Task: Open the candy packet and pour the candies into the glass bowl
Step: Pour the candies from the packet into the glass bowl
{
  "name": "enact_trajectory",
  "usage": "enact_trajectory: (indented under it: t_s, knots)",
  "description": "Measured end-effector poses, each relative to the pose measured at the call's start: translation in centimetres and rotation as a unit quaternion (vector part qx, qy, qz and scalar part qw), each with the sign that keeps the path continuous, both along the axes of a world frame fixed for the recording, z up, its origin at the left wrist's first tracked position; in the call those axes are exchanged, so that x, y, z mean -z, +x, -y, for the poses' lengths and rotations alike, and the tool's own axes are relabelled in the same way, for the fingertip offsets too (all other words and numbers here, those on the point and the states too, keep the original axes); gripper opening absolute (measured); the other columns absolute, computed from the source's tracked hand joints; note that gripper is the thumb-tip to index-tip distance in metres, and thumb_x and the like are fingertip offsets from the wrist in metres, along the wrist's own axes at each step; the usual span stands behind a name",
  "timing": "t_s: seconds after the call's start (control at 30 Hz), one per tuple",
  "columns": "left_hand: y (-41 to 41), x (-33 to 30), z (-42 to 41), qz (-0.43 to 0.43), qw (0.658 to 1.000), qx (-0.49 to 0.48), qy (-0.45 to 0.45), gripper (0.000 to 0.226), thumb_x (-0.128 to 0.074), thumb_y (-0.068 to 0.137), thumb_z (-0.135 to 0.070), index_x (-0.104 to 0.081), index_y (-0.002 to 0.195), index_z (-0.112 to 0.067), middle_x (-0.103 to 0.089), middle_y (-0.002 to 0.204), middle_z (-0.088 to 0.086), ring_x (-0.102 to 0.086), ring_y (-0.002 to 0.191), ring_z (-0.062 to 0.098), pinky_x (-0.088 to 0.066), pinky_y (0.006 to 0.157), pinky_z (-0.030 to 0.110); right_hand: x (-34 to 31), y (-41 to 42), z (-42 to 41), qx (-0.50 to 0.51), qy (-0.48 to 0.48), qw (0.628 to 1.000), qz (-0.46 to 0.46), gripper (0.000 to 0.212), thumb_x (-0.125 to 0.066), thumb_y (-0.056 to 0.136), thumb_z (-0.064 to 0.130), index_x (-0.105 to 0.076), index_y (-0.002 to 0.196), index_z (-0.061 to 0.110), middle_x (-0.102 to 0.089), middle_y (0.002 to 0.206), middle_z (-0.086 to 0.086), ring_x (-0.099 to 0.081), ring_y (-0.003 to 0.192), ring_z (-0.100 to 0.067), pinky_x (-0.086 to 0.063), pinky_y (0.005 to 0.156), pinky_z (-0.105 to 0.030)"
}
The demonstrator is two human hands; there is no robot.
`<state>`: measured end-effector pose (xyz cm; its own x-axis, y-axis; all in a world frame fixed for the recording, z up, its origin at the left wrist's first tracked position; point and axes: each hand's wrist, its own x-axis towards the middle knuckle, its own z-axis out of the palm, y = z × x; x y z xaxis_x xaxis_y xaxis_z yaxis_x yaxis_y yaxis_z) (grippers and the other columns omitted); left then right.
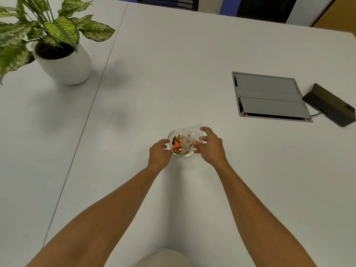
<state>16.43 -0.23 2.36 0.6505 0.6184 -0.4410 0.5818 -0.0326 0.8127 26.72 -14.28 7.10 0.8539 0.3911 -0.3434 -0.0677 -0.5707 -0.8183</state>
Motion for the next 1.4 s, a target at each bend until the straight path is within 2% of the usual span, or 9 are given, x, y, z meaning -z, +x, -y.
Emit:
enact_trajectory:
  t_s: [0.13,0.27,0.43,0.7,0.83,0.93,1.07,1.17,1.4]
  knots:
    - [0.0,0.4,-0.2,0.004,1.0,0.006,0.004,0.042,-0.072,0.085,-0.014,-0.062,0.127,-0.014,-0.063,0.118,0.013,-0.06,0.092,0.018,-0.048,0.077,0.027,0.0,0.2,0.5,-0.035,-0.031,0.999,-0.011,0.066,-0.071,0.086,0.0,-0.044,0.143,0.019,-0.06,0.127,-0.022,-0.063,0.112,-0.036,-0.06,0.087,-0.047]
    - [0.0,0.7,0.0,0.004,1.0,0.012,0.007,0.042,-0.071,0.086,-0.013,-0.061,0.127,-0.015,-0.062,0.118,0.012,-0.059,0.091,0.016,-0.047,0.077,0.026,-0.2,0.2,0.4,-0.019,-0.033,0.999,0.008,0.059,-0.074,0.087,0.007,-0.047,0.137,0.021,-0.065,0.112,-0.018,-0.074,0.082,-0.029,-0.054,0.054,-0.016]
    - [0.1,1.1,0.0,0.005,1.0,0.014,0.005,0.043,-0.07,0.087,-0.013,-0.06,0.129,-0.015,-0.061,0.12,0.013,-0.061,0.091,0.017,-0.048,0.078,0.026,-0.1,0.2,0.5,-0.001,-0.032,0.999,0.014,0.052,-0.076,0.086,0.009,-0.047,0.13,0.011,-0.061,0.095,-0.011,-0.071,0.061,-0.02,-0.047,0.045,-0.008]
    - [0.0,1.2,-0.1,0.003,1.0,0.02,0.017,0.044,-0.071,0.087,-0.014,-0.06,0.129,-0.014,-0.06,0.124,0.014,-0.063,0.095,0.02,-0.051,0.083,0.029,-0.1,0.3,1.0,0.023,0.003,1.0,0.013,0.053,-0.067,0.087,-0.005,-0.05,0.13,0.018,-0.06,0.099,-0.01,-0.075,0.075,-0.026,-0.052,0.052,-0.012]
    - [-0.1,1.2,0.1,0.01,0.997,0.016,0.071,0.037,-0.069,0.089,-0.023,-0.063,0.124,-0.015,-0.055,0.125,0.013,-0.06,0.108,0.024,-0.049,0.092,0.033,0.1,0.0,1.6,0.041,0.053,0.998,-0.01,0.053,-0.067,0.085,-0.008,-0.051,0.128,0.019,-0.059,0.094,-0.005,-0.075,0.082,-0.033,-0.063,0.073,-0.035]
    - [-0.4,0.7,0.5,0.027,0.994,0.003,0.11,0.026,-0.064,0.091,-0.032,-0.069,0.112,-0.017,-0.059,0.113,0.01,-0.06,0.092,0.018,-0.045,0.081,0.027,0.4,-0.3,2.2,0.072,0.091,0.993,-0.017,0.052,-0.066,0.085,-0.007,-0.052,0.126,0.021,-0.059,0.094,-0.006,-0.074,0.086,-0.033,-0.063,0.067,-0.028]
    - [-0.7,-0.5,1.4,0.069,0.994,0.006,-0.08,0.04,-0.06,0.085,-0.056,-0.069,0.104,-0.021,-0.07,0.099,0.001,-0.065,0.085,0.017,-0.05,0.071,0.026,0.8,-1.5,3.2,0.116,0.174,0.976,-0.064,0.052,-0.066,0.086,-0.008,-0.053,0.126,0.021,-0.058,0.101,-0.014,-0.074,0.082,-0.035,-0.064,0.075,-0.039]
    - [-1.2,-0.6,1.9,0.079,0.98,0.0,-0.182,0.032,-0.066,0.089,-0.041,-0.065,0.11,-0.018,-0.072,0.1,0.005,-0.07,0.083,0.016,-0.054,0.065,0.028,1.0,-3.0,3.9,0.135,0.221,0.961,-0.095,0.052,-0.066,0.086,-0.01,-0.053,0.126,0.02,-0.058,0.103,-0.015,-0.074,0.076,-0.03,-0.063,0.067,-0.033]
    - [-3.7,-1.3,1.7,0.147,0.973,-0.048,-0.17,0.016,-0.071,0.086,-0.009,-0.065,0.096,-0.02,-0.072,0.071,0.001,-0.073,0.067,0.01,-0.056,0.059,0.022,1.6,-6.2,5.8,0.135,0.252,0.951,-0.121,0.05,-0.07,0.086,-0.008,-0.051,0.123,0.019,-0.058,0.106,-0.019,-0.075,0.067,-0.028,-0.062,0.062,-0.03]
